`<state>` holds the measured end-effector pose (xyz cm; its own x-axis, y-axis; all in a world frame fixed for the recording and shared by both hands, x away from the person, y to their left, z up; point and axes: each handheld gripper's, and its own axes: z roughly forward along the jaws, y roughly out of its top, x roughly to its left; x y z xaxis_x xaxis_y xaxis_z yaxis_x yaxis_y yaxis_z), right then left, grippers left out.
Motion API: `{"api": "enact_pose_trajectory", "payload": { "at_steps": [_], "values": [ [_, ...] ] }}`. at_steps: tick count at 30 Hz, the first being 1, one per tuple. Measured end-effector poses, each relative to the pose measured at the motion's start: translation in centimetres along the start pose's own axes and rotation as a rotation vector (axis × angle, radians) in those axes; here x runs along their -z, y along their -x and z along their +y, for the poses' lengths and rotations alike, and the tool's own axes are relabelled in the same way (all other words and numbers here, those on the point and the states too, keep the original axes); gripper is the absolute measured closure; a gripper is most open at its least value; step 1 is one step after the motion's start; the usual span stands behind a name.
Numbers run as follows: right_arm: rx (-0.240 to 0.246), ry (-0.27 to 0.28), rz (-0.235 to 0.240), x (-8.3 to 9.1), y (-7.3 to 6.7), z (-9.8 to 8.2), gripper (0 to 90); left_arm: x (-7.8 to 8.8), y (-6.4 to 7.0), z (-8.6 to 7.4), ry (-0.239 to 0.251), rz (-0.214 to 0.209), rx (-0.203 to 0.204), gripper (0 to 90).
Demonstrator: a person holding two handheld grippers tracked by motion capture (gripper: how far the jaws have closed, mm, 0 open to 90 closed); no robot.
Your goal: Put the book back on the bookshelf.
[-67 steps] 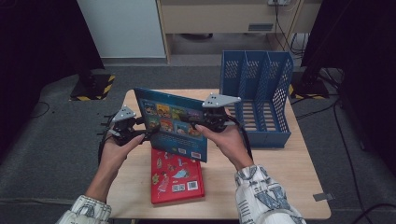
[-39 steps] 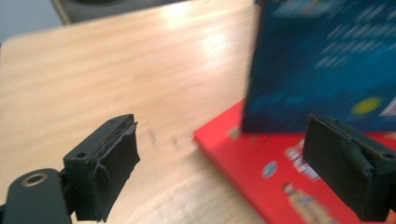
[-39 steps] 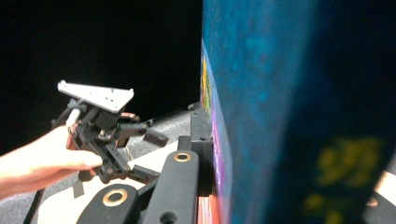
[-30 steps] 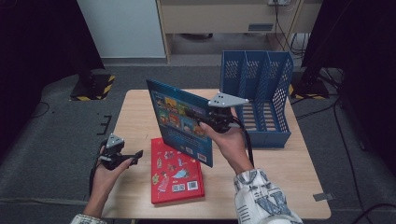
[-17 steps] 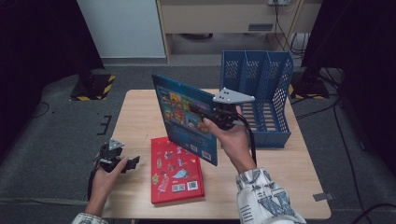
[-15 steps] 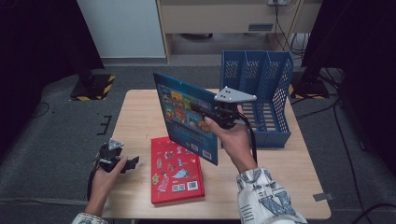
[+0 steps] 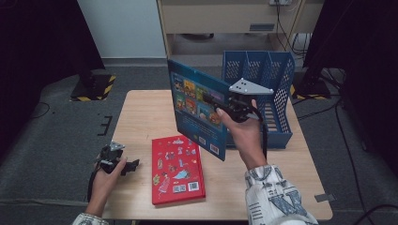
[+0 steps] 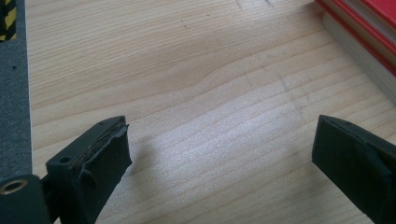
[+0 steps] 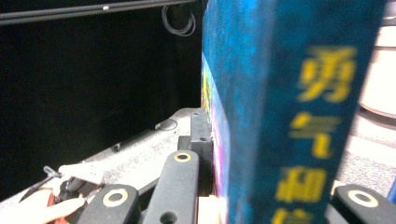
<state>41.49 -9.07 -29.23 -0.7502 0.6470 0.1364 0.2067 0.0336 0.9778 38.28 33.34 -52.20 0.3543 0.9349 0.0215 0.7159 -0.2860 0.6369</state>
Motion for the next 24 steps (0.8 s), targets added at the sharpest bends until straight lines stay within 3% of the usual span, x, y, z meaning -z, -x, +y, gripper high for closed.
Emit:
{"api": "enact_pose_trajectory", "payload": {
  "at_steps": [14, 24],
  "values": [
    [-0.016, 0.03, -0.049, 1.4, 0.9, 1.9, 83.4, 0.0, 0.0, -0.1, -0.009, 0.005, 0.0, 3.4],
    [-0.04, 0.066, -0.118, 3.2, 2.1, 3.3, 83.4, -0.1, 0.0, -0.1, -0.014, 0.006, 0.006, 3.4]
  ]
}}
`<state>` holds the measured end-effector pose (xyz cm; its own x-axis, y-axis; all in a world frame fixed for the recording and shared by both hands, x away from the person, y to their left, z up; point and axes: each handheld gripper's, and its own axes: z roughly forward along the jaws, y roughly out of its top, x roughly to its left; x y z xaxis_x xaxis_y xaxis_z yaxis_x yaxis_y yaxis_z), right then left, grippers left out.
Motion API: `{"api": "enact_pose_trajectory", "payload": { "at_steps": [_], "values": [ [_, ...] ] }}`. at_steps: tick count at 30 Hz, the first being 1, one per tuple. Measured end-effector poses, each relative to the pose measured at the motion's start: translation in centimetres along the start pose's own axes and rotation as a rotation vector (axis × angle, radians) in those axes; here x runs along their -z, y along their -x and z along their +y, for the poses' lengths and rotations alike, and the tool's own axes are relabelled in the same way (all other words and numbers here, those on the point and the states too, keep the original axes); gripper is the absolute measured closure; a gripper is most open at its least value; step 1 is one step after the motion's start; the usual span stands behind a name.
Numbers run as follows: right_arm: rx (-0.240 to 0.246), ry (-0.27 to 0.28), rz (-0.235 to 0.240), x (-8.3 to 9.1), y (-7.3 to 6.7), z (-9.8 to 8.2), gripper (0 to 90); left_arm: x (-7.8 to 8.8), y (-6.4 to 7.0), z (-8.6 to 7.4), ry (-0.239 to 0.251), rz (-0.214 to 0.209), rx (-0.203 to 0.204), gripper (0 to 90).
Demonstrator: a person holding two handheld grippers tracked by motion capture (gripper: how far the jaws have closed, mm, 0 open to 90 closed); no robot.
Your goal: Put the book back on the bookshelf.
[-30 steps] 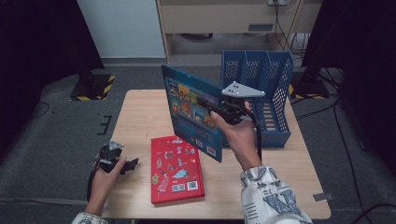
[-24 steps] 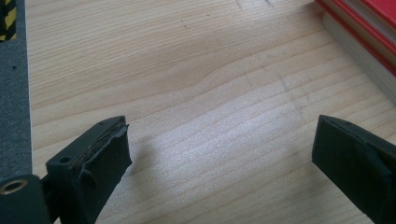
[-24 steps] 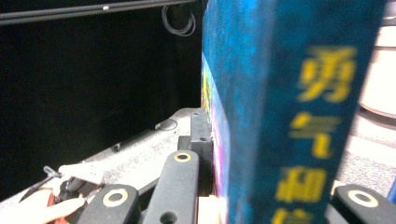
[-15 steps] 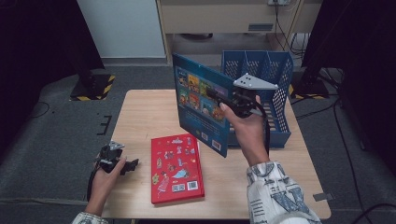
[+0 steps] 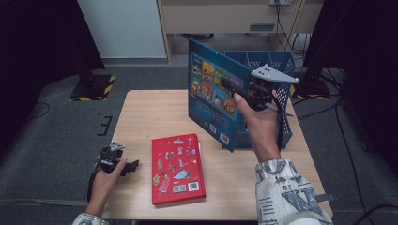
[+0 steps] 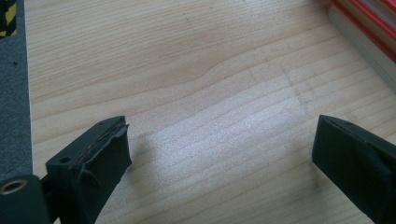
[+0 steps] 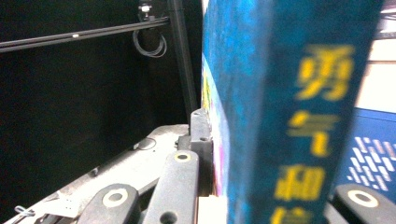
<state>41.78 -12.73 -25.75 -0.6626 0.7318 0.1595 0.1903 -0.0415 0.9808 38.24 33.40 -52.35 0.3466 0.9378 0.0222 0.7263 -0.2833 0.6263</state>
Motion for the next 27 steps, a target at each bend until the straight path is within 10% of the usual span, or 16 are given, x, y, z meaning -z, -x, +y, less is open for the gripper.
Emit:
{"api": "enact_pose_trajectory", "payload": {
  "at_steps": [27],
  "values": [
    [-0.007, 0.009, -0.138, 4.2, 3.1, 1.0, 83.4, 0.0, -0.1, 0.0, -0.001, 0.004, 0.001, 3.4]
  ]
}}
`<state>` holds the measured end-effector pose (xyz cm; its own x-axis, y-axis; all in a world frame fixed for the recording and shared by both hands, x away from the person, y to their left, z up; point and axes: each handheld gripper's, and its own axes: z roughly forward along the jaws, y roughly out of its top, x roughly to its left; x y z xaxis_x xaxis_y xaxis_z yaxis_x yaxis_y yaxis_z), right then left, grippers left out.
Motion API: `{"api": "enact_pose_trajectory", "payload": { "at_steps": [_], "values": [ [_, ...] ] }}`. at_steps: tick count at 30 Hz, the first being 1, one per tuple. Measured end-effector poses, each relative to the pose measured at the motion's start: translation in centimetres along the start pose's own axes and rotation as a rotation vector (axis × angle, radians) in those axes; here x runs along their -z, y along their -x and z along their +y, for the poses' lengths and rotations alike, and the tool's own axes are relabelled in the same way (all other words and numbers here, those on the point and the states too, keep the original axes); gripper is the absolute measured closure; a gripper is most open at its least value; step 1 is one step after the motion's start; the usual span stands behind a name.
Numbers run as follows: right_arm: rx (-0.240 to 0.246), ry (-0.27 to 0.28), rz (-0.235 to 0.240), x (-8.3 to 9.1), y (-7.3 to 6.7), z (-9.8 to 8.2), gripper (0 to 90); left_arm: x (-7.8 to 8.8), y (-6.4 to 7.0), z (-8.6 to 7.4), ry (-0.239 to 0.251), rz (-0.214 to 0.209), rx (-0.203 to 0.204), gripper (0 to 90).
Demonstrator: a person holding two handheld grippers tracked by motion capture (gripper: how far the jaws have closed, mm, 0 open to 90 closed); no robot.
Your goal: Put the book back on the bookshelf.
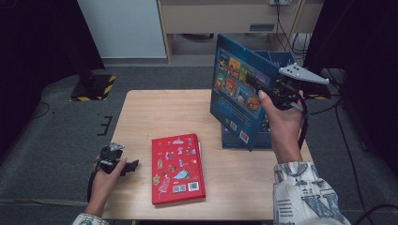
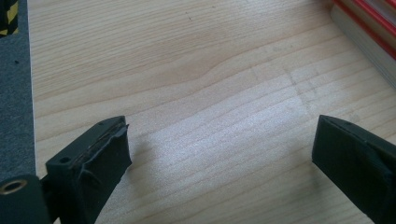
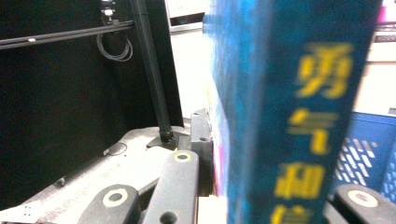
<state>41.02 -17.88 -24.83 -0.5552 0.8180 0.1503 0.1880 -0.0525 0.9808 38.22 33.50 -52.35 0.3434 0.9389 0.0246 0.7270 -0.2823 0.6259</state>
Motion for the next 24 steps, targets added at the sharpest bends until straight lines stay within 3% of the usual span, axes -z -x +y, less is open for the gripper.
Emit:
{"api": "enact_pose_trajectory", "payload": {
  "at_steps": [24],
  "values": [
    [-0.033, 0.004, -0.138, 0.2, 2.8, -0.6, 83.3, -0.2, 0.3, 0.0, -0.001, -0.017, 0.002, 3.4]
  ]
}}
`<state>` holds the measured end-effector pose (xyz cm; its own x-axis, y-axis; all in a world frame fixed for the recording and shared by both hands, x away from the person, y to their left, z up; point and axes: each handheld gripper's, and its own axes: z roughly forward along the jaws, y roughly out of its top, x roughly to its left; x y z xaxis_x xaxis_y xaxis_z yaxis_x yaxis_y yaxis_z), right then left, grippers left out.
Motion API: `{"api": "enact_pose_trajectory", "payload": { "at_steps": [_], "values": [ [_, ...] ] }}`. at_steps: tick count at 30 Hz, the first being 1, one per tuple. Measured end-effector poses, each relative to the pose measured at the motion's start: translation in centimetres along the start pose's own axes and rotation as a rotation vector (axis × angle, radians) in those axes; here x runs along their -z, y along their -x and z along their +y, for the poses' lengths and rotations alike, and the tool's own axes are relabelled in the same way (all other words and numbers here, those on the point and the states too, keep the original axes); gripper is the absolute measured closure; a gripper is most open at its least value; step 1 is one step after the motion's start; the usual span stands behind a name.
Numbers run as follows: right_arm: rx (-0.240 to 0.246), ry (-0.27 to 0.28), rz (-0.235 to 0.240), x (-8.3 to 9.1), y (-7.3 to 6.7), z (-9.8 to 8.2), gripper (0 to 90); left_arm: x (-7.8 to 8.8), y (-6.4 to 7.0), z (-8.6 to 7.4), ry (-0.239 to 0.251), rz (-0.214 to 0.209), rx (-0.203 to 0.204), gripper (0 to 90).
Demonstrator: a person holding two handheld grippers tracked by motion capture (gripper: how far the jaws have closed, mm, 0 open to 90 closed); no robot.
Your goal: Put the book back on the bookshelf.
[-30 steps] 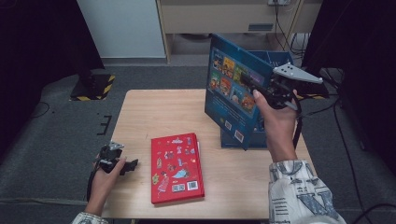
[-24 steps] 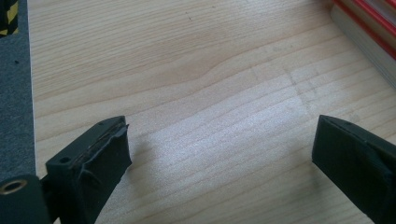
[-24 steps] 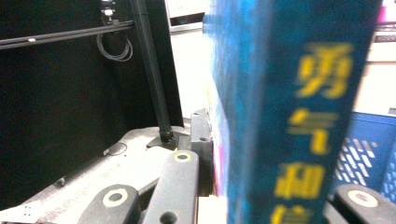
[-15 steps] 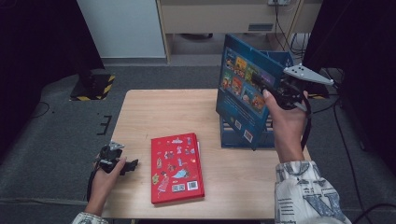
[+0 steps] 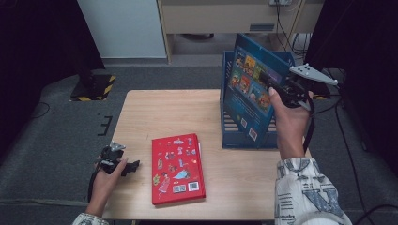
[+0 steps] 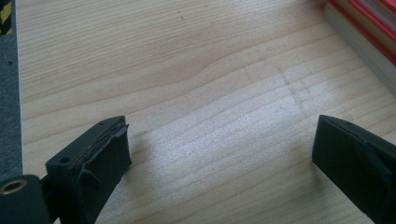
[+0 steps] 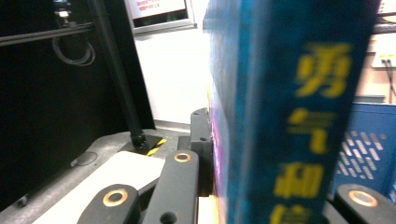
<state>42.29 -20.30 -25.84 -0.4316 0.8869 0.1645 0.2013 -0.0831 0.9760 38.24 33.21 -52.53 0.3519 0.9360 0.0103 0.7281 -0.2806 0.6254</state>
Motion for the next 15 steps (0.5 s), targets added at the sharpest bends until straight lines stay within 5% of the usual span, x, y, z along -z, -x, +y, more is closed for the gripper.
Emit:
{"api": "enact_pose_trajectory", "payload": {
  "at_steps": [15],
  "values": [
    [-0.016, 0.014, -0.095, -2.2, 1.1, -0.2, 83.4, 0.3, -0.2, 0.0, 0.017, -0.005, 0.006, 3.5]
  ]
}}
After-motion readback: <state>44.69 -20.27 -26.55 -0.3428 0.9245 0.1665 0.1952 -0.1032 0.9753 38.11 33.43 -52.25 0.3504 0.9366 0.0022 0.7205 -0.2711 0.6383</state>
